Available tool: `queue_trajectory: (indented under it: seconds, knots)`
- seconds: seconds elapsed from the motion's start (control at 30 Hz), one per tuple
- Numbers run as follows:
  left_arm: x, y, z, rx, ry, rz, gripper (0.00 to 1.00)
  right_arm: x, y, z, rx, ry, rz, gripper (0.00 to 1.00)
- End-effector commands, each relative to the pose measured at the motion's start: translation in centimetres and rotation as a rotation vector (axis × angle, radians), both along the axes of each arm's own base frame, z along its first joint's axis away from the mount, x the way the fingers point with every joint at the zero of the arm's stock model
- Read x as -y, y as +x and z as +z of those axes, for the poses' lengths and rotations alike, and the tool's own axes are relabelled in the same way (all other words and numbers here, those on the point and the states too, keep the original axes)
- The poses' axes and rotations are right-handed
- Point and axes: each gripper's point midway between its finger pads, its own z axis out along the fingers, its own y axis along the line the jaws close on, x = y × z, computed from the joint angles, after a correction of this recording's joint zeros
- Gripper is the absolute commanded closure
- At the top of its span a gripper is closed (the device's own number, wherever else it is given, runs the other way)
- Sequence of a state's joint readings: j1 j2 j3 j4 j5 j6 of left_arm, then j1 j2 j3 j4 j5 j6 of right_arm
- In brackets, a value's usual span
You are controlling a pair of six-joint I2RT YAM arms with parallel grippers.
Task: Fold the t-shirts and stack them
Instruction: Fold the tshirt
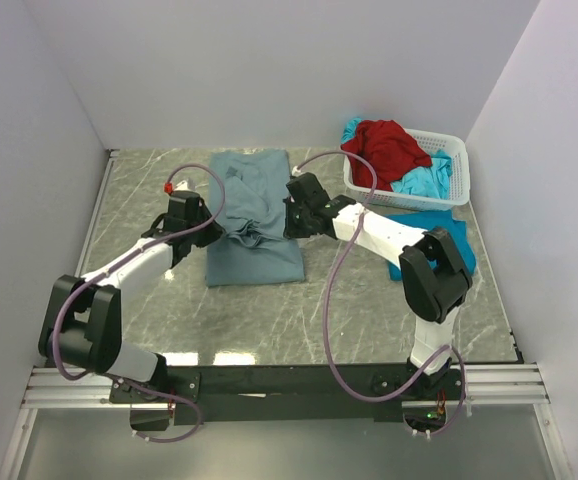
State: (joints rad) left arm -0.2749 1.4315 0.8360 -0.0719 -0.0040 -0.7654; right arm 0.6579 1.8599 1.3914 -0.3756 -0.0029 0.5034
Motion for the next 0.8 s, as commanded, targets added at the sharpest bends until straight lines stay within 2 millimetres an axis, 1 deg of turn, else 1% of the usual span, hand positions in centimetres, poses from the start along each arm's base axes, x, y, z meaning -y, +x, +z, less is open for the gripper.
queue_trajectory:
  seconds: [0.0, 0.1, 0.13, 0.17, 0.2, 0.23, 0.27, 0.33, 0.37, 0.4, 0.47, 0.57, 0.6, 0.63, 0.67, 0.7, 0.73, 0.77]
  knots:
    - [0.0, 1.9, 1.4, 0.047, -0.010, 0.005, 1.00, -0.9, 1.9, 1.1, 0.036, 0.034, 0.004, 1.00]
    - [0.0, 2.2, 0.9, 0.041, -0.003, 0.002, 0.97, -1.0, 2.1, 0.7, 0.024, 0.035, -0.001, 0.94]
    - [0.0, 2.2, 0.7, 0.030, -0.006, 0.007, 0.93, -1.0, 2.2, 0.7, 0.024, 0.037, -0.002, 0.90]
    - [0.0, 2.4, 0.9, 0.030, -0.009, 0.009, 0.91, -1.0, 2.4, 0.7, 0.026, 0.040, -0.002, 0.77]
    - [0.0, 2.0, 0.4, -0.007, -0.005, 0.013, 0.89, -1.0, 2.4, 0.7, 0.025, 0.039, -0.004, 0.70]
    - [-0.8, 2.2, 0.4, -0.011, 0.016, 0.055, 0.79, -1.0, 2.6, 0.8, 0.028, 0.040, -0.004, 0.62]
    - [-0.7, 2.4, 0.9, -0.003, 0.019, 0.051, 0.76, -1.0, 2.7, 0.8, 0.032, 0.037, -0.008, 0.48]
    - [-0.9, 2.1, 1.4, -0.002, 0.019, 0.057, 0.66, -1.0, 2.8, 1.0, 0.039, 0.035, -0.009, 0.39]
    - [-0.9, 2.2, 2.0, 0.005, 0.025, 0.054, 0.65, -0.9, 3.0, 1.3, 0.045, 0.035, -0.011, 0.33]
    - [-1.2, 2.2, 2.6, 0.019, 0.034, 0.064, 0.64, -0.8, 3.0, 1.5, 0.051, 0.032, -0.016, 0.31]
    - [-1.6, 2.1, 3.2, 0.020, 0.060, 0.066, 0.63, -0.6, 3.0, 2.0, 0.064, 0.037, -0.015, 0.28]
    - [-1.8, 1.9, 4.8, 0.066, 0.072, 0.051, 0.62, -0.6, 2.7, 3.1, 0.092, 0.056, -0.002, 0.27]
    - [-1.7, 1.7, 6.5, 0.119, 0.056, 0.040, 0.63, -0.6, 2.6, 3.3, 0.100, 0.058, 0.003, 0.27]
    - [-1.7, 1.1, 6.3, 0.139, 0.057, 0.023, 0.63, -0.5, 2.5, 3.6, 0.108, 0.063, 0.002, 0.27]
    - [-1.8, 1.1, 9.5, 0.257, 0.025, 0.036, 0.62, -0.2, 2.2, 4.3, 0.130, 0.076, 0.000, 0.26]
    - [-2.1, 0.8, 10.4, 0.302, 0.013, 0.053, 0.62, 0.0, 2.0, 4.6, 0.140, 0.084, -0.007, 0.26]
    - [-2.5, -0.1, 9.9, 0.310, 0.005, 0.071, 0.59, 0.6, 2.0, 5.0, 0.163, 0.081, -0.032, 0.24]
    - [-3.0, -0.6, 12.9, 0.415, -0.019, 0.093, 0.58, 1.3, 1.5, 5.9, 0.196, 0.101, -0.050, 0.22]
